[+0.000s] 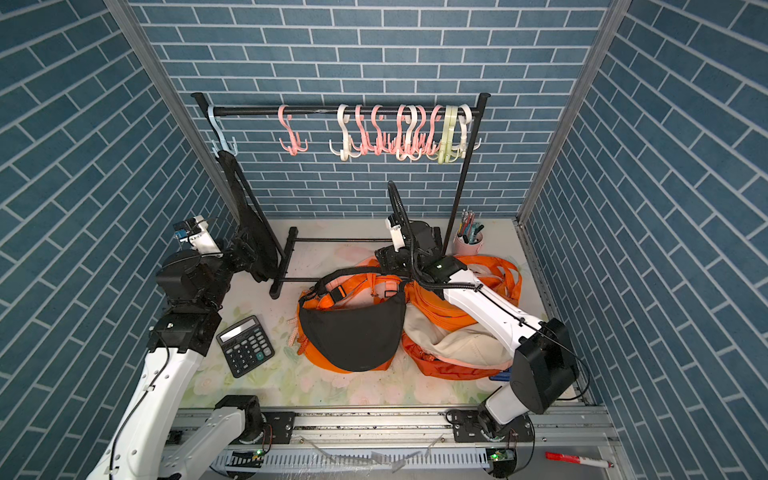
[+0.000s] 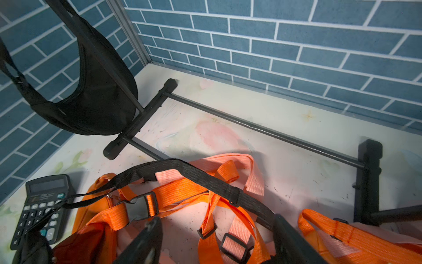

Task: Take the bag off the hook
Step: Pick up the bag from the hook.

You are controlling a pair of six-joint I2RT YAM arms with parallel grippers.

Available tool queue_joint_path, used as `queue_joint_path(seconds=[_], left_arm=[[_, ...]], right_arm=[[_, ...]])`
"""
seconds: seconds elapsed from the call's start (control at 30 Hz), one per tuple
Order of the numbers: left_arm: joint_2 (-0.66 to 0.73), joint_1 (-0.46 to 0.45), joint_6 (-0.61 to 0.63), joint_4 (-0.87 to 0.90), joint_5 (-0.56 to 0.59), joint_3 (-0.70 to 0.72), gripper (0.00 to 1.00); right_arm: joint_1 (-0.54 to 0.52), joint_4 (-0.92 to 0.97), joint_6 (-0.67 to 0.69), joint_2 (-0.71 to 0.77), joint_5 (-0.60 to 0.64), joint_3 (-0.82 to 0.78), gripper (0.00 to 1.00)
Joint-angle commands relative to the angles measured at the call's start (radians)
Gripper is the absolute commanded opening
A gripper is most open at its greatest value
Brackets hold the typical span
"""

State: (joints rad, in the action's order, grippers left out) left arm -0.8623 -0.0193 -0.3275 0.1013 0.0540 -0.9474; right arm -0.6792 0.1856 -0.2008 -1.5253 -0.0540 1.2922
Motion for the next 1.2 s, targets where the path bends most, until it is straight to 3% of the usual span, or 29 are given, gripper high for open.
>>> queue_joint_path(seconds=[0.0,0.17,0.57,0.8,0.9,1.17], left_arm=[[-0.016,0.033,0.011,0.011,-0.013,0.011,0.72],[-0.086,0.075,0.019,0.007,0.027,0.004,0.75],[-0.34,0.097,0.05,-0.051,-0.092,-0.14,0.73],[-0.423,0.097,0.063,-0.087,-0.144,-0.207,0.31],[-0.441,0.095,0.059,-0.101,-0.189,-0.223,0.02],[-0.436,0.058,0.046,-0.106,-0.224,-0.235,0.0]], right_arm=[[-0.012,0.011,0.032,0.001,-0.027,0.03,0.75],[-0.016,0.006,0.032,-0.001,-0.062,0.028,0.75],[-0.016,-0.002,0.051,-0.034,-0.1,0.039,0.75],[-0.017,0.0,0.063,-0.068,-0.117,0.059,0.74],[-0.016,0.005,0.068,-0.075,-0.116,0.068,0.74],[-0.014,-0.008,0.074,-0.081,-0.118,0.071,0.74]])
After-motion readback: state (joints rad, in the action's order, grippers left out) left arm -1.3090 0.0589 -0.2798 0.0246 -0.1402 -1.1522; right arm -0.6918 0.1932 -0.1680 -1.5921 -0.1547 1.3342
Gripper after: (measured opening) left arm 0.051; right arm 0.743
